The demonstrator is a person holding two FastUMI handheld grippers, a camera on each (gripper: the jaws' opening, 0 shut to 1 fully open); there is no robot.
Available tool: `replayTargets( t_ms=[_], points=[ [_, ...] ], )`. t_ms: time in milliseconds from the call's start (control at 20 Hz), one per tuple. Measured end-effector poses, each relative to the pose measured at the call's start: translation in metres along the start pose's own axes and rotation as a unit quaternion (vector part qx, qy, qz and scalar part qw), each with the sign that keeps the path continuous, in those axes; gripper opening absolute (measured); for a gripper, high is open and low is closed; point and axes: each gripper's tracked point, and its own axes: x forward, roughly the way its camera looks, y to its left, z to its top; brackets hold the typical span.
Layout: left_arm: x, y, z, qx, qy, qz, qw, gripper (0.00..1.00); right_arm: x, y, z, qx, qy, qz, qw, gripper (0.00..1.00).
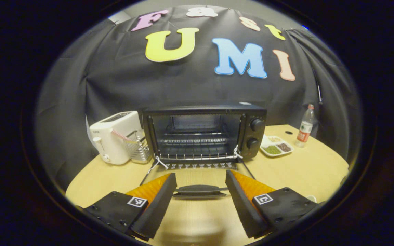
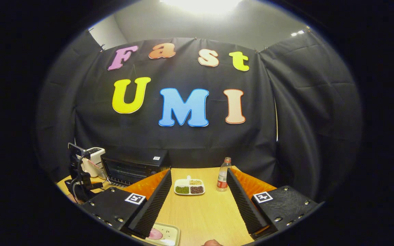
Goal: Open the electric oven with the left hand, put the food in, and close the electric oven.
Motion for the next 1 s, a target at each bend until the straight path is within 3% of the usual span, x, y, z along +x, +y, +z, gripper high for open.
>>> replayTargets(
  t_ms=[200,450,650,1000],
  points=[
    [-0.037,0.001,0.056,0.0,-0.06,0.001,0.998,1.0,0.008,0.016,-0.029,0.02,0.053,0.044,0.997,0.99],
    [-0.083,0.009,0.104,0.005,-0.11,0.012,0.994,1.0,0.006,0.042,-0.079,0.056,0.147,0.12,0.98,0.99],
    [-0.109,0.023,0.128,-0.001,-0.133,0.031,0.991,0.97,0.002,0.059,-0.127,0.083,0.244,0.175,0.95,1.0],
    [-0.143,0.049,0.134,0.002,-0.156,0.066,0.986,1.0,-0.014,0.073,-0.193,0.152,0.386,0.213,0.885,1.0]
  ],
)
